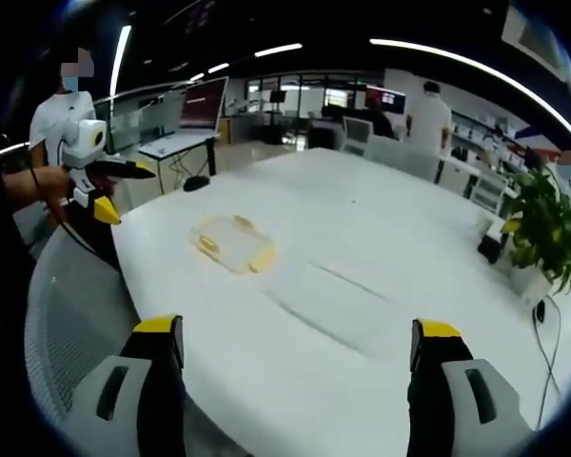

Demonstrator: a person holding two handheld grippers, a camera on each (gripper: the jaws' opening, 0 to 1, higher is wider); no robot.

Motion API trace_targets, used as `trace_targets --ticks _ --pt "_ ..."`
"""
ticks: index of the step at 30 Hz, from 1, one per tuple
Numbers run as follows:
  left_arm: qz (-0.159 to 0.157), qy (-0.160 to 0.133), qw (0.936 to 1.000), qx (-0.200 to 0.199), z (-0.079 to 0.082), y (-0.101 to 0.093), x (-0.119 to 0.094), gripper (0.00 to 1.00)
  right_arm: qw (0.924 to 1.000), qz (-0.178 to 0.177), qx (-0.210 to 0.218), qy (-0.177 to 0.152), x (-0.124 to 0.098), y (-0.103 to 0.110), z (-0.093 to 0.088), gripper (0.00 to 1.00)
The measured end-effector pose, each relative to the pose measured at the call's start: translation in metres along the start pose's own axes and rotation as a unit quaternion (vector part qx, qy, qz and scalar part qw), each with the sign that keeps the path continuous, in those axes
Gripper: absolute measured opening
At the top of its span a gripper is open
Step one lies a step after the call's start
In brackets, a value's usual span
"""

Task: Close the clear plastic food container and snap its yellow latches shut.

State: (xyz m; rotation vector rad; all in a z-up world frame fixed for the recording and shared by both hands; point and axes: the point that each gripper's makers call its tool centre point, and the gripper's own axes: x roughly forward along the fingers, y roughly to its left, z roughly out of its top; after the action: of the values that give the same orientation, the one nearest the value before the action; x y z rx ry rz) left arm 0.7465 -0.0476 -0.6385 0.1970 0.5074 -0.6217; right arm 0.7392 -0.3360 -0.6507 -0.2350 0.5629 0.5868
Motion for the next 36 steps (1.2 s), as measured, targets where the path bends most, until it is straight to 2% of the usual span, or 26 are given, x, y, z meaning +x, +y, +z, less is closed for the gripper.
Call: trace_targets --ticks 19,36 --pt "-0.011 0.015 0.9998 0.007 -0.005 0.011 0.011 0.98 0.9976 0.053 -0.038 0.023 0.027 0.004 0.009 0.94" --pt "-0.031 0.039 0.9985 0.024 -0.018 0.027 0.023 0.94 0.9897 0.107 -0.088 0.036 0.055 0.012 0.021 0.9"
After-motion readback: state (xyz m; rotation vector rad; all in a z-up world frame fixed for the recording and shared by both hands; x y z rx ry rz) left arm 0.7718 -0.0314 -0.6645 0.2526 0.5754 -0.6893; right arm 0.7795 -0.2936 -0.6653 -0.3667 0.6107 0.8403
